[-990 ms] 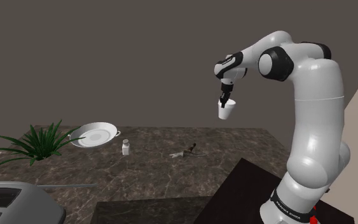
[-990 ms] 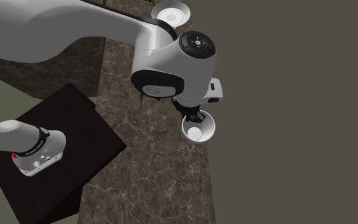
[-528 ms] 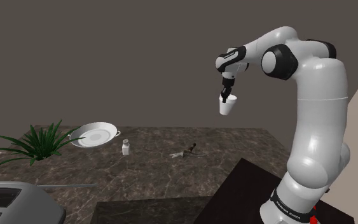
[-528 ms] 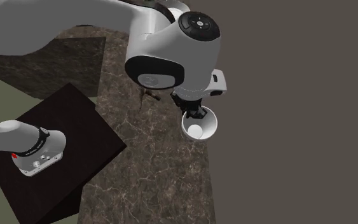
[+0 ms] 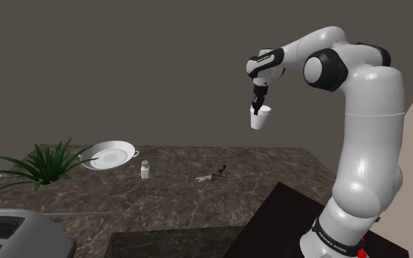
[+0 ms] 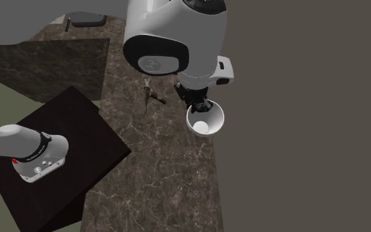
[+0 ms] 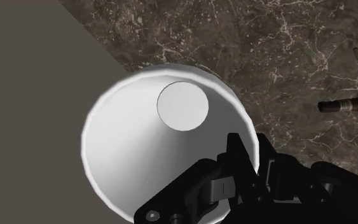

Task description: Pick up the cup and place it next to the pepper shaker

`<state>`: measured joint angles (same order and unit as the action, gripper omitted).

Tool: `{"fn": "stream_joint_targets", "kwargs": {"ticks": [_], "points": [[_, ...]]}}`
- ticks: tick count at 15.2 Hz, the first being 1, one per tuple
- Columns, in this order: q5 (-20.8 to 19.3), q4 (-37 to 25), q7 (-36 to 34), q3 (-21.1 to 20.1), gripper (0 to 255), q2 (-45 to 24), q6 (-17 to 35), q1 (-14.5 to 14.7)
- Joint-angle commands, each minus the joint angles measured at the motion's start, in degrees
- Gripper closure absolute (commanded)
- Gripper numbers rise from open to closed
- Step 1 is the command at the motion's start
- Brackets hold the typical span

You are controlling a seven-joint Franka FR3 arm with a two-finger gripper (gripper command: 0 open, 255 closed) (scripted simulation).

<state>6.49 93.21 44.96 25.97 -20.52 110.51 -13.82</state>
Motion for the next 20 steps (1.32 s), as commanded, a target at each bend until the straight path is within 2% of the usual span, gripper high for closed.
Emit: {"fn": "stream_joint_targets", "kwargs": {"ticks": [1,11,20], "points": [[-0.7,1.4,-2.7,-0.6,255,1.3,0.2,2.1],[-2.0,2.1,-15.3,-4.4,255,2.4,-0.1,10.6],[-1.8,-3.5,-25.7,-8.1,255,-1.1,-2.4,17.1]]}}
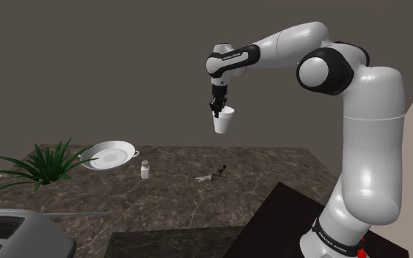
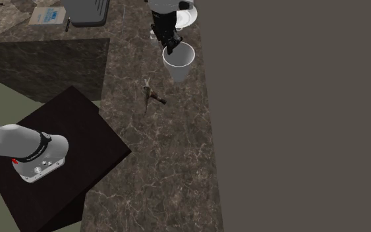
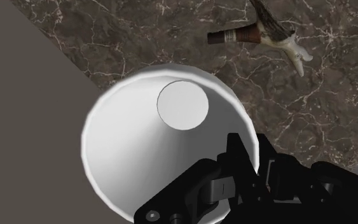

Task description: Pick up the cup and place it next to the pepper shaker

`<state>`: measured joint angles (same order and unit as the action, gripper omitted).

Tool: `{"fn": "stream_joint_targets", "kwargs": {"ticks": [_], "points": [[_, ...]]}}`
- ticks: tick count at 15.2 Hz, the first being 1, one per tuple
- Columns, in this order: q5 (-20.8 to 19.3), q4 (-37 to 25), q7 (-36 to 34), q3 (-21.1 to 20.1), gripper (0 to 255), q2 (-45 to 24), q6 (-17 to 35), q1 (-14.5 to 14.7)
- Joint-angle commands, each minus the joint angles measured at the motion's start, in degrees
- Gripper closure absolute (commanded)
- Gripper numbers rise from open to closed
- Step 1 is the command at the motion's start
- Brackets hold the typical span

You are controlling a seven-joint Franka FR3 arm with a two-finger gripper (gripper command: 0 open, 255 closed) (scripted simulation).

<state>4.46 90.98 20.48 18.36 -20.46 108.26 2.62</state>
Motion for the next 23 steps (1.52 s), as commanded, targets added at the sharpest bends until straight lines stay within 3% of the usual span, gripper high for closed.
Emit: {"fn": "stream_joint_targets", "kwargs": {"ticks": [1,11,15,18,23], "points": [[0.3,-2.3,-2.3,-0.9,255,-1.8,-0.6,1.3],[1.5,-18.3,-12.5,-4.4,255,-11.9,-6.7,6.9],[2.1,-29.3,-16.4,-5.7,255,-18.5,-11.1,8.5],[2.7,-42.6,-19.5,-6.7,255,-26.1,-16.6,9.2],[2.7,-37.0,-19.3,-6.6,255,-25.2,-12.0,9.8]]}}
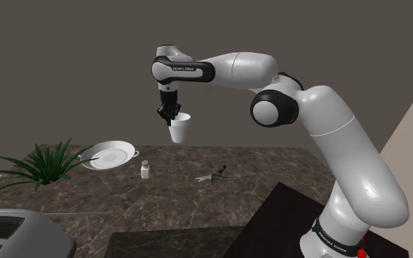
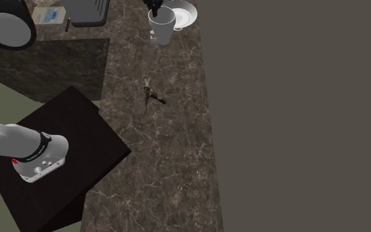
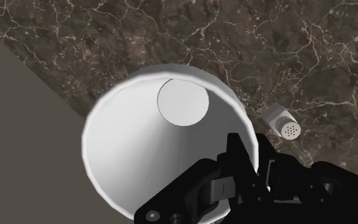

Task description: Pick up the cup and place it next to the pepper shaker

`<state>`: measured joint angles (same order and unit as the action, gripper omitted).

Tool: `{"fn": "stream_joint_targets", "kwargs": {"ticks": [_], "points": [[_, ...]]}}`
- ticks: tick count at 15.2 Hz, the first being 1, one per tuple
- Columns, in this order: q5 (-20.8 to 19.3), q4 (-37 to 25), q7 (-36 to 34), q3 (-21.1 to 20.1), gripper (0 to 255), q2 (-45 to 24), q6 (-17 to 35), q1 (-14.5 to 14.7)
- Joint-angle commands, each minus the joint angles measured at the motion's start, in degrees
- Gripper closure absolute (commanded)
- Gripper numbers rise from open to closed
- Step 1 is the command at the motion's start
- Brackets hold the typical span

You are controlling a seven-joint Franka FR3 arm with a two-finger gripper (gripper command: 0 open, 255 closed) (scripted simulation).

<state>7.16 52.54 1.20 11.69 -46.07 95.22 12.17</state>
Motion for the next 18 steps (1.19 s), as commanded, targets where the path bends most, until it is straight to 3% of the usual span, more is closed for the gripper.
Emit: {"fn": "stream_joint_targets", "kwargs": {"ticks": [1,18], "points": [[0.0,2.4,0.0,0.0,255,0.5,1.9,0.3],[0.4,12.2,0.4,-0.3,255,-1.4,13.6,1.0]]}}
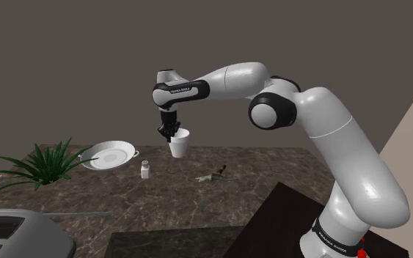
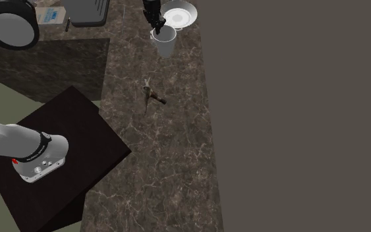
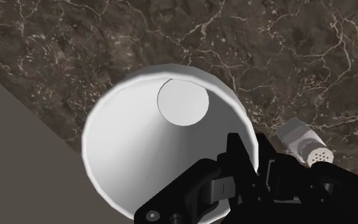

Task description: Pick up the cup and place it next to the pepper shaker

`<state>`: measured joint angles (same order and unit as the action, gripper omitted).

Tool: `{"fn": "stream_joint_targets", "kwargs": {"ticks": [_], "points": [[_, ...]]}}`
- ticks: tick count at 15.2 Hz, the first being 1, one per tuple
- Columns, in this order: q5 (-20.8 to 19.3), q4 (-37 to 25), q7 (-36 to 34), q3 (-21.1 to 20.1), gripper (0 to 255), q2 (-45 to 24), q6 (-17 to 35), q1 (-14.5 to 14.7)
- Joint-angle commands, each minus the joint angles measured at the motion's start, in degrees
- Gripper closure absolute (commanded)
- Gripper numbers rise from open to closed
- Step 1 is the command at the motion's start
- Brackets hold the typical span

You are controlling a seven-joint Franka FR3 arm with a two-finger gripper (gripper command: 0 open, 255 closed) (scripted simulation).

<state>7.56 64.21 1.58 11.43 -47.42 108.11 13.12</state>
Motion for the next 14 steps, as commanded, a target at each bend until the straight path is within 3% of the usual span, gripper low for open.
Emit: {"fn": "stream_joint_targets", "kwargs": {"ticks": [1,14], "points": [[0.1,0.9,0.1,0.0,255,-0.3,1.3,0.0],[0.7,3.3,0.3,-0.6,255,-4.9,8.2,-0.1]]}}
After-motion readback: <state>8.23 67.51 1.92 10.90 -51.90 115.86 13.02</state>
